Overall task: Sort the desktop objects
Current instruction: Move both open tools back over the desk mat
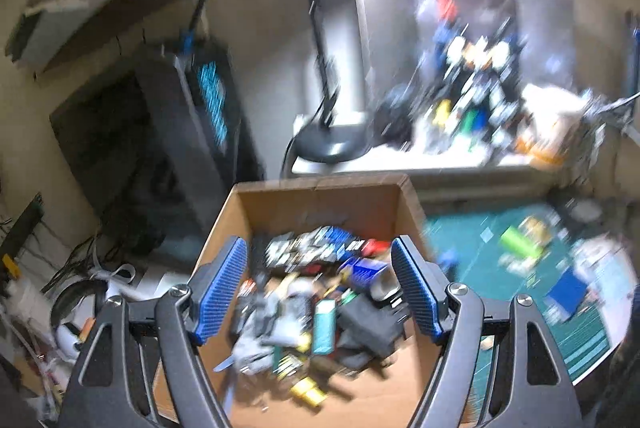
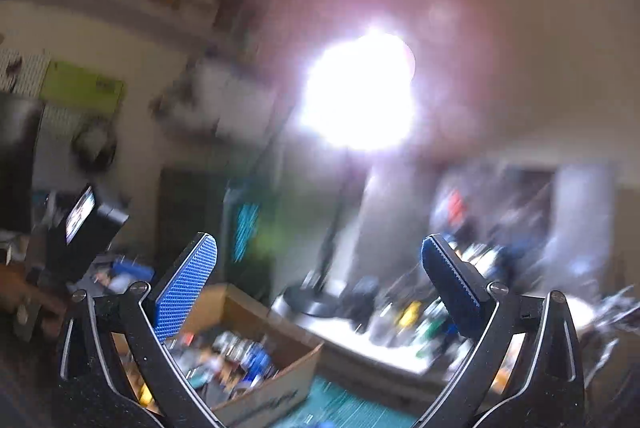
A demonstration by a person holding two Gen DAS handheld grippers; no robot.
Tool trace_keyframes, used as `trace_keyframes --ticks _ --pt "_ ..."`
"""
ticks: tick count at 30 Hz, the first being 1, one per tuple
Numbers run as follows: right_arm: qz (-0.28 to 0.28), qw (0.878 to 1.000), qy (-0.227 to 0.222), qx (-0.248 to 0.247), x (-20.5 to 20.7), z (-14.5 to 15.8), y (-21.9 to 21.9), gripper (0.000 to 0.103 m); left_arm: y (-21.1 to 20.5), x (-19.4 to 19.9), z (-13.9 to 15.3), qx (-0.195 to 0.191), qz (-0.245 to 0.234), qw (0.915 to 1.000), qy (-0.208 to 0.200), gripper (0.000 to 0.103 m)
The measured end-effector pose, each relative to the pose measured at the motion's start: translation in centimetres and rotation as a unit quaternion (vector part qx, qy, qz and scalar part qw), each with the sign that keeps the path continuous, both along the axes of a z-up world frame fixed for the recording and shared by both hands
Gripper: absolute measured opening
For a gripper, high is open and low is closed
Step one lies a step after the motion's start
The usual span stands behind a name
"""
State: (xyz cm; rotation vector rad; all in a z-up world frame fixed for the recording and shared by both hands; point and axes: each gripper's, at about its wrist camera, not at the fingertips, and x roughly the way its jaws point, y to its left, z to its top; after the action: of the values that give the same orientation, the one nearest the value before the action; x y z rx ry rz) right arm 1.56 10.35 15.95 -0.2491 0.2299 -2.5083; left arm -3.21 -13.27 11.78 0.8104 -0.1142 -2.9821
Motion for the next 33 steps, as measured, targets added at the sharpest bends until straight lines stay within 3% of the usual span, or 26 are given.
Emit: trace_keyframes --ticks 5,8,12,16,20,22,24,29,33 --pt "-0.083 0.995 0.054 -0.014 2.5 0.7 2.4 0.103 2.9 2.5 2.5 0.005 -0.024 0.9960 0.085 0.090" --pt "-0.099 0.994 0.034 -0.007 2.5 0.1 3.7 0.103 4.6 3.8 3.9 0.020 -0.043 0.9899 0.133 0.102" --pt "-0.118 0.993 0.005 0.005 2.4 -0.6 5.4 0.103 6.5 5.3 5.0 0.068 -0.086 0.9772 0.182 0.103" --pt "-0.137 0.990 -0.024 0.018 2.3 -1.4 7.1 0.103 8.9 5.6 4.3 0.109 -0.127 0.9655 0.200 0.103" --pt "-0.156 0.986 -0.053 0.030 2.3 -2.2 8.8 0.103 11.4 5.8 2.3 0.104 -0.074 0.9602 0.248 0.103" --pt "-0.166 0.983 -0.068 0.036 2.2 -2.5 9.7 0.103 12.5 5.5 1.3 0.099 -0.076 0.9605 0.249 0.103" --pt "-0.174 0.980 -0.097 0.031 1.9 -3.4 11.4 0.103 13.9 5.0 0.3 0.093 -0.109 0.9626 0.230 0.103" --pt "-0.179 0.968 -0.175 0.001 0.8 -6.4 15.9 0.103 17.0 4.0 -3.7 0.101 -0.162 0.9688 0.158 0.103" --pt "-0.192 0.956 -0.222 -0.012 0.3 -9.3 18.8 0.103 18.9 2.4 -8.1 0.086 -0.164 0.9784 0.093 0.103"
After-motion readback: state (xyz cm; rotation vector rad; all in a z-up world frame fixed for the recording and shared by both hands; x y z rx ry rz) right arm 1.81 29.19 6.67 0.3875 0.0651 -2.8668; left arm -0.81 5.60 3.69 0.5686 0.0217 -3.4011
